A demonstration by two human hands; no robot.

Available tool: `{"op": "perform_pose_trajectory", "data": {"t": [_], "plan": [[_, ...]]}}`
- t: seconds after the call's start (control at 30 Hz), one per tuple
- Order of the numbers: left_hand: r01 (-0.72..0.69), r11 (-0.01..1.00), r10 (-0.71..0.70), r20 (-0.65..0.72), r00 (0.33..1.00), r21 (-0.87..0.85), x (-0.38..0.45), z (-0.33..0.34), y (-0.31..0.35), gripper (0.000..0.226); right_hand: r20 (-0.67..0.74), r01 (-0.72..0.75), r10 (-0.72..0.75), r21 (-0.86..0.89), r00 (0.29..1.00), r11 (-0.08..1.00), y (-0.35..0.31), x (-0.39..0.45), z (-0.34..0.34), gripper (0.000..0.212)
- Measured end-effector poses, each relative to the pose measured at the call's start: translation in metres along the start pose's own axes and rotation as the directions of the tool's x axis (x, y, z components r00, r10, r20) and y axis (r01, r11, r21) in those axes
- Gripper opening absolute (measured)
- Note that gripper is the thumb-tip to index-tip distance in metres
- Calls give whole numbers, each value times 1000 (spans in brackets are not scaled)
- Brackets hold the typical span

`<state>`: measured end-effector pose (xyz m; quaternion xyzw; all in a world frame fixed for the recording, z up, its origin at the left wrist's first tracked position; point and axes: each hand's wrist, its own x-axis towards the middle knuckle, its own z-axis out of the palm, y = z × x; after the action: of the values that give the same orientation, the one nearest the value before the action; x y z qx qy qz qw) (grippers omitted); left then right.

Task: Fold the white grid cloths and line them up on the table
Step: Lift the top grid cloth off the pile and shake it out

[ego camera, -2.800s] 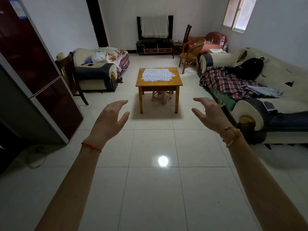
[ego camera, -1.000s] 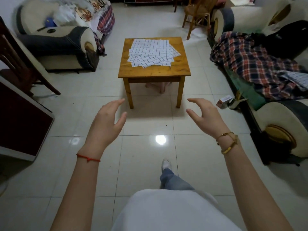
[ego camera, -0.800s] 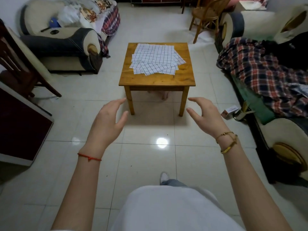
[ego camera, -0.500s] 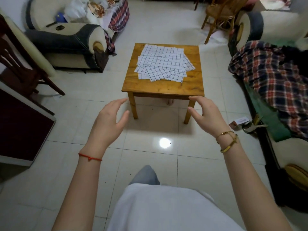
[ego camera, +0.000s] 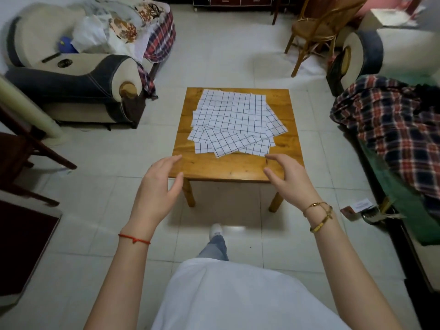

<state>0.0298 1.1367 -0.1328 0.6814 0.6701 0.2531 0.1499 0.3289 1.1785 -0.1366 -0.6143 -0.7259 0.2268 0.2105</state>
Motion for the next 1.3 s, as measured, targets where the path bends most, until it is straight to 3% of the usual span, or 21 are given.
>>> {"op": "perform_pose_trajectory", "data": {"t": [0.33,0.8,1.0,1.3], "plan": [[-70,997,68,73,995,18,172,-2,-41,39,4,-85,85,48,996,995,-12,157,23,41],[-37,999,36,146,989,8,281,39,-63,38,72,-161,159,16,985,987,28,258,37,42],[28,999,-33,135,990,35,319,67,-66,38,119,-140,138,8,983,990,56,302,47,40],[72,987,-99,188,977,144,389,130,-122,40,187,-26,34,-41,982,999,80,396,95,37]]}}
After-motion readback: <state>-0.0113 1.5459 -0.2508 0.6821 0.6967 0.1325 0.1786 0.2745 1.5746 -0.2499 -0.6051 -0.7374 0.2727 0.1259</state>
